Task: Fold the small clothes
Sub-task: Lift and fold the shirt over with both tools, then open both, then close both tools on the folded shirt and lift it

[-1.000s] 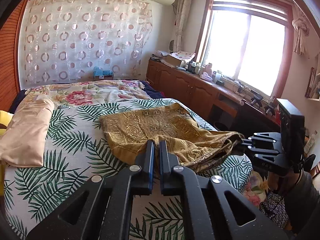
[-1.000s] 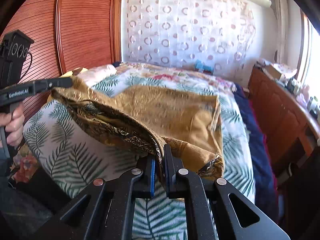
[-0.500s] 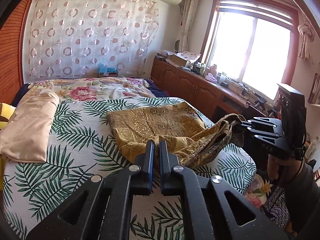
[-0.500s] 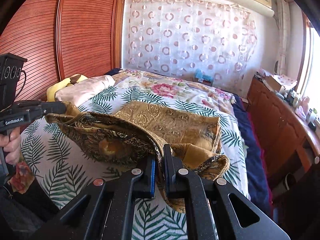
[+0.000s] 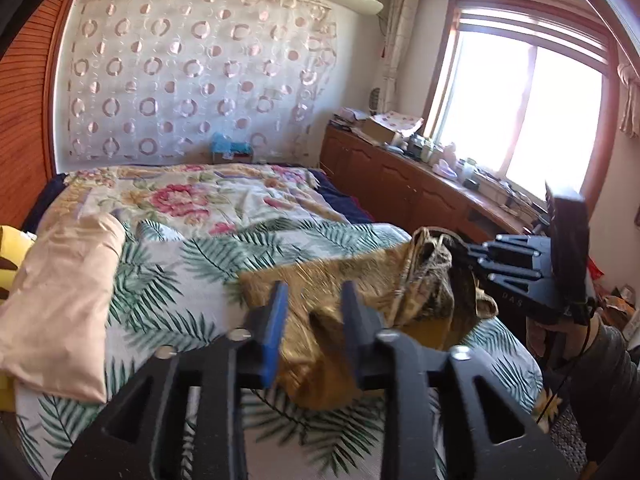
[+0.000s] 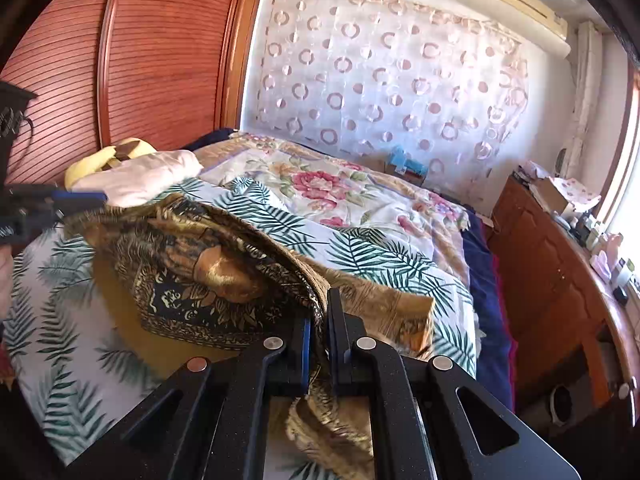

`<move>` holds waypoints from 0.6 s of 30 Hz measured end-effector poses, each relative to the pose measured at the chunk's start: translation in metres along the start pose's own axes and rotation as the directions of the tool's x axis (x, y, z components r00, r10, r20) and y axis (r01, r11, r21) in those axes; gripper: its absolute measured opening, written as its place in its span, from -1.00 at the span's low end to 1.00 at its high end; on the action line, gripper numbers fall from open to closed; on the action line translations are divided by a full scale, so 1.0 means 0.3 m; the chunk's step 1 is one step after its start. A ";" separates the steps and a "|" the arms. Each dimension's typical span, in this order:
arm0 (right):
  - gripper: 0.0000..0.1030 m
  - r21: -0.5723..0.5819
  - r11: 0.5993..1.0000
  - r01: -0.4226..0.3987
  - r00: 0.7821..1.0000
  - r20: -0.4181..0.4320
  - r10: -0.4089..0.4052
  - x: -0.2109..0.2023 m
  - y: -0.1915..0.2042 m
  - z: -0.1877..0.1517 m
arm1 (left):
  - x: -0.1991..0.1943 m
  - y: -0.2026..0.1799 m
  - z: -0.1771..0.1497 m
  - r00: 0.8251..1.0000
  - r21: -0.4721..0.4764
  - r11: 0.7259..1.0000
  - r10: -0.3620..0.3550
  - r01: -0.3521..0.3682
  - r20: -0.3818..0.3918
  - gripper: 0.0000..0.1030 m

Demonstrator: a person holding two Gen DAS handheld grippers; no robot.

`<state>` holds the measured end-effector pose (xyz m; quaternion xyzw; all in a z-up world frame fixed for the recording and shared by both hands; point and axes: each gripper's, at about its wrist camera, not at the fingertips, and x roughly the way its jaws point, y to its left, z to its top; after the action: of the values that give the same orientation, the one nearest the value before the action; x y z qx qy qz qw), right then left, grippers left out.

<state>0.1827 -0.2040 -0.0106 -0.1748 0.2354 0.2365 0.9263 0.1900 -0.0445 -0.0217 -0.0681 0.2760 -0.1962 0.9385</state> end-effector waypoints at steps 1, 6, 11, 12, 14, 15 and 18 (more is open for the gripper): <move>-0.87 -0.002 1.000 -0.005 1.000 -0.004 0.005 0.032 -0.012 0.006 | 0.007 0.017 0.015 1.000 -0.008 1.000 0.002 -0.002 0.013 -0.11; -0.88 -0.001 1.000 -0.027 0.999 -0.034 0.027 0.188 -0.072 0.045 | 0.085 0.088 0.046 0.998 -0.019 0.998 0.059 -0.059 -0.011 0.04; -0.87 -0.024 0.999 -0.028 0.997 -0.077 0.026 0.329 -0.108 0.098 | 0.183 0.114 0.027 0.994 -0.020 0.996 0.080 -0.082 -0.077 0.05; -0.87 -0.019 0.999 -0.032 0.995 -0.091 0.030 0.355 -0.114 0.109 | 0.196 0.114 0.024 0.993 -0.017 0.996 0.083 -0.085 -0.087 0.05; -0.68 0.023 0.998 -0.055 0.991 -0.121 0.057 0.400 -0.137 0.131 | 0.231 0.103 0.011 0.990 -0.003 0.997 0.081 -0.082 -0.114 0.05; -0.57 0.051 0.997 -0.054 0.990 -0.128 0.060 0.413 -0.153 0.143 | 0.246 0.094 0.004 0.989 0.007 0.997 0.081 -0.081 -0.126 0.05; 0.00 0.105 0.994 -0.024 0.996 -0.081 0.033 0.378 -0.206 0.189 | 0.273 0.063 -0.014 0.985 0.034 0.997 0.080 -0.075 -0.154 0.05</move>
<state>0.3229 -0.1900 -0.0093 -0.1327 0.2881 0.2298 0.9201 0.2571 -0.0606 -0.0700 -0.0288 0.3481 -0.1681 0.9218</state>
